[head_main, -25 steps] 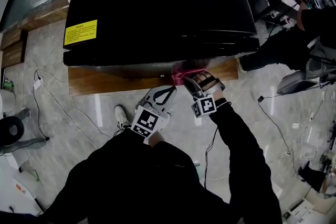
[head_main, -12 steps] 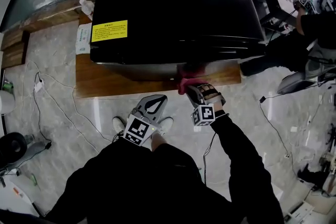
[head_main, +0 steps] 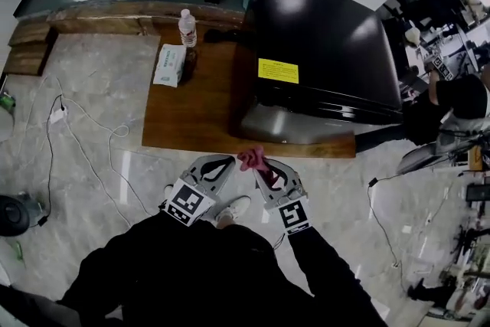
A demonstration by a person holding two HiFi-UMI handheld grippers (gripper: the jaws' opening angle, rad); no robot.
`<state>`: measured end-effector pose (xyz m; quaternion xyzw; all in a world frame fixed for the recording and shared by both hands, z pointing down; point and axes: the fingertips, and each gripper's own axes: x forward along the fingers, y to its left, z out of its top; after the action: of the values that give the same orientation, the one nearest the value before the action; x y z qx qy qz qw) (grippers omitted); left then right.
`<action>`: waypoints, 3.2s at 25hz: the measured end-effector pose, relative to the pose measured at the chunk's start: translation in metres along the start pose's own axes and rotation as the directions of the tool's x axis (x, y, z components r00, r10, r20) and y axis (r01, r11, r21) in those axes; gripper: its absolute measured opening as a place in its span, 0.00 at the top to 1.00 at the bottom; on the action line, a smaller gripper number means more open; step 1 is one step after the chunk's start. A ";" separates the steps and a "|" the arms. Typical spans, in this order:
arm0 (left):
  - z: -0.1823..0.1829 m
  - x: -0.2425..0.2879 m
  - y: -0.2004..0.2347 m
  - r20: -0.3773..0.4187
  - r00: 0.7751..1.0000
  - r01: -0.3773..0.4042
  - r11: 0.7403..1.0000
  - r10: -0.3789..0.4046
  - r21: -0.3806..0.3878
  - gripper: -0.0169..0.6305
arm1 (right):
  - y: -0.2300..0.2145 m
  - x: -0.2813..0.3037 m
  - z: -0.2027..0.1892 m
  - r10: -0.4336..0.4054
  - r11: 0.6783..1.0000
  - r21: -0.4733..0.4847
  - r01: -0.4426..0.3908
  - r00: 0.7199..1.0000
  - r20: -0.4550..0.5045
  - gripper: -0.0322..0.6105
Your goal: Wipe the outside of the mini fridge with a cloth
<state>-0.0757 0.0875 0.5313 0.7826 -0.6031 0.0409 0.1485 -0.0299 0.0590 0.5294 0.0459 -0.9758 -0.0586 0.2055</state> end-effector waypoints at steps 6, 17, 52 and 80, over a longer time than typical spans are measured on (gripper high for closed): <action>0.036 -0.093 0.067 0.088 0.992 -0.096 0.995 0.096 0.005 0.96 | 0.052 0.048 0.104 -0.060 0.986 0.164 0.029 0.980 0.191 0.83; 0.073 -0.198 0.156 0.150 0.980 -0.137 0.990 0.133 0.016 0.96 | 0.106 0.127 0.199 -0.177 0.967 0.228 0.116 0.947 0.269 0.83; 0.230 0.062 0.417 0.163 0.939 0.267 0.941 -0.303 0.209 0.96 | -0.202 0.312 0.269 -0.932 0.362 -0.539 0.761 0.305 -0.195 0.82; 0.099 0.100 0.468 -0.075 0.934 0.352 0.935 -0.349 0.031 0.96 | -0.248 0.394 0.065 -0.768 0.550 -0.554 0.625 0.120 -0.629 0.81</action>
<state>-0.5079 -0.1409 0.5470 0.8789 -0.4473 0.0540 0.1567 -0.3996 -0.2247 0.5934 0.5027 -0.6039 -0.1926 0.5878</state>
